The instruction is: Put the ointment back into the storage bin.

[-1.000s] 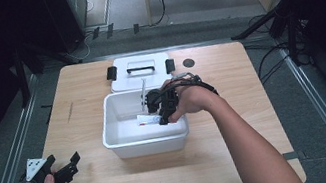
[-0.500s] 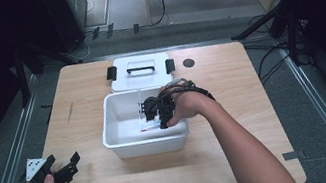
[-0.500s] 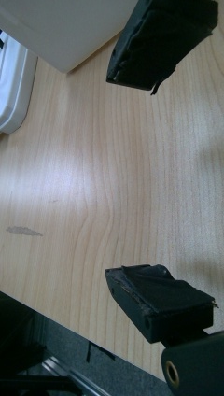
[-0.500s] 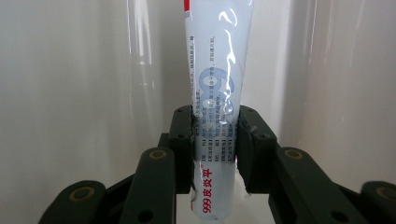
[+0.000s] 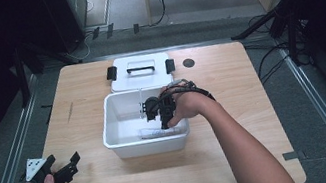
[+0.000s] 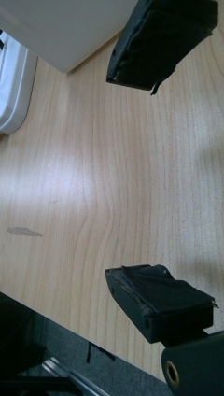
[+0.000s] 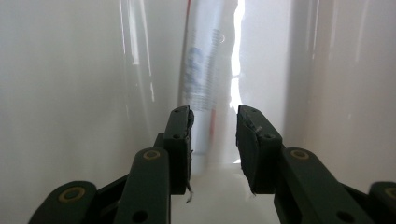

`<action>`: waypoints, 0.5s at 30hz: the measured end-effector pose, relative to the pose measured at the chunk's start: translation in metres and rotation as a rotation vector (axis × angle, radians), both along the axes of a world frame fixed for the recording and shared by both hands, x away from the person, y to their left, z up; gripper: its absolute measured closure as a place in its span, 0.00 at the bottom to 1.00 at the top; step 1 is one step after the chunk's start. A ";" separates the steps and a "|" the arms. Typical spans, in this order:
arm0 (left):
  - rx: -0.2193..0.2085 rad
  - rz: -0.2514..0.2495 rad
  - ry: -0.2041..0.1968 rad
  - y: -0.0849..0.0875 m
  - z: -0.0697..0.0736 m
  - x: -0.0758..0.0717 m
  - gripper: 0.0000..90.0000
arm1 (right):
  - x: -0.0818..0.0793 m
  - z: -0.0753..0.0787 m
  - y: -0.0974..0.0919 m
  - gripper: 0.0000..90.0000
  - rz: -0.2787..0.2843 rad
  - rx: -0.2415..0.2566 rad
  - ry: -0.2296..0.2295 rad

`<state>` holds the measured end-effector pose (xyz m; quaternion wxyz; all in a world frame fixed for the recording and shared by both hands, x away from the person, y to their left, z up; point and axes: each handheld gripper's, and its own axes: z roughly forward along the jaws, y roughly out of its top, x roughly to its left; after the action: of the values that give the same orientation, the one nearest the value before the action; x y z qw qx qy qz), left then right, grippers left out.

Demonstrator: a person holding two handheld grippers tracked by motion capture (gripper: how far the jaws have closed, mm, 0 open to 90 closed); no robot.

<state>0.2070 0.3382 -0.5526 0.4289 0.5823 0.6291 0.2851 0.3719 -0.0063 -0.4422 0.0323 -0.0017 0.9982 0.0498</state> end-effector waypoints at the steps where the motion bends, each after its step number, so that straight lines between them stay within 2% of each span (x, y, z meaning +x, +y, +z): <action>1: 0.001 -0.001 0.001 0.000 0.000 0.000 0.08 | 0.000 0.001 -0.001 0.77 -0.002 0.012 -0.002; 7: 0.000 0.000 0.000 0.000 0.000 0.000 0.08 | 0.001 0.011 -0.005 0.86 -0.029 0.055 0.017; 14: 0.000 0.001 -0.003 0.000 0.000 0.000 0.08 | -0.003 0.034 -0.013 0.87 -0.067 0.116 0.031; 15: 0.000 0.001 -0.003 0.000 0.000 0.000 0.08 | -0.002 0.037 -0.014 0.87 -0.059 0.121 0.032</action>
<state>0.2069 0.3383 -0.5526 0.4298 0.5815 0.6288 0.2861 0.3697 -0.0204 -0.4048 0.0180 0.0306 0.9934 0.1091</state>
